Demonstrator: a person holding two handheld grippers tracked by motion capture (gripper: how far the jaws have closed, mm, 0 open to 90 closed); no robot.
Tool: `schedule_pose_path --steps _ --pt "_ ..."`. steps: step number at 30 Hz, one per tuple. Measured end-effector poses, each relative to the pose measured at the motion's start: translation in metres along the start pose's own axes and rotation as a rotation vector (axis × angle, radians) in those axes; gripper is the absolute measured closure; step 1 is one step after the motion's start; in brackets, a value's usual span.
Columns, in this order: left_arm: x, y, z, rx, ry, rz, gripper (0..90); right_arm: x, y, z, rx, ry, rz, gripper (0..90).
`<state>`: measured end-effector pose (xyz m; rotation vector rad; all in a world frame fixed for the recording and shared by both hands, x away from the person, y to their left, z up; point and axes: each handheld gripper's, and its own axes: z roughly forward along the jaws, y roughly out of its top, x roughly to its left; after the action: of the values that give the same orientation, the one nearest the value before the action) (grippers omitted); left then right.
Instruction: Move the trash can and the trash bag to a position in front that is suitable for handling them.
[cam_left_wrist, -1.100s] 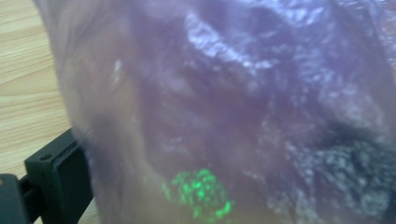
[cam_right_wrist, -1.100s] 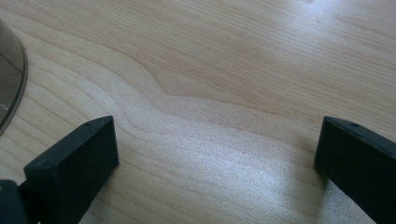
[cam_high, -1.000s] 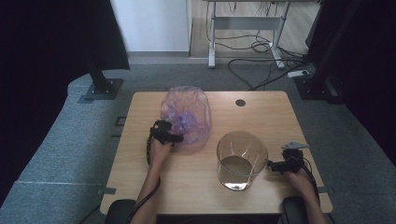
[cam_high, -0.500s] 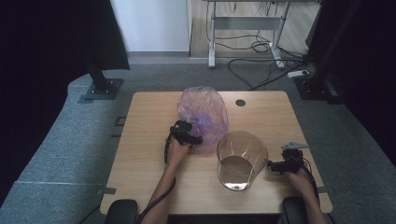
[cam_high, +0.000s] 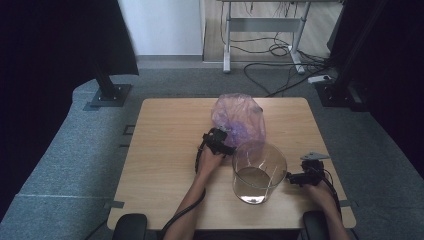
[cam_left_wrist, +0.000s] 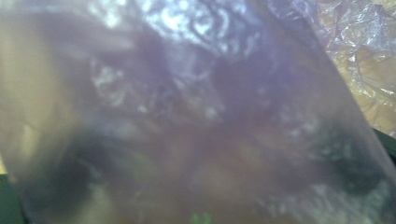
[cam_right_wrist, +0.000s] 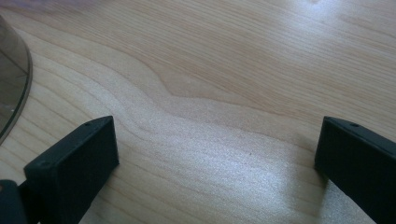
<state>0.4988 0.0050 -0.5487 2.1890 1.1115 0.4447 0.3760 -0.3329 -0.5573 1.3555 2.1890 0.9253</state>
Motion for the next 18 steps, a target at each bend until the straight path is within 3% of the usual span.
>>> schedule_pose_path --steps 10,14,18 --pt "-0.028 0.017 0.017 -0.011 -0.044 0.046 0.0 0.001 0.0 0.0 -0.001 0.002 -0.002 0.0" --pt "-0.025 0.018 0.016 -0.004 -0.063 0.044 0.0 0.001 0.0 0.0 -0.001 0.003 -0.003 0.0" --pt "-0.017 0.018 0.003 -0.045 -0.078 0.005 0.0 0.001 0.0 0.0 -0.001 0.002 -0.001 0.0"
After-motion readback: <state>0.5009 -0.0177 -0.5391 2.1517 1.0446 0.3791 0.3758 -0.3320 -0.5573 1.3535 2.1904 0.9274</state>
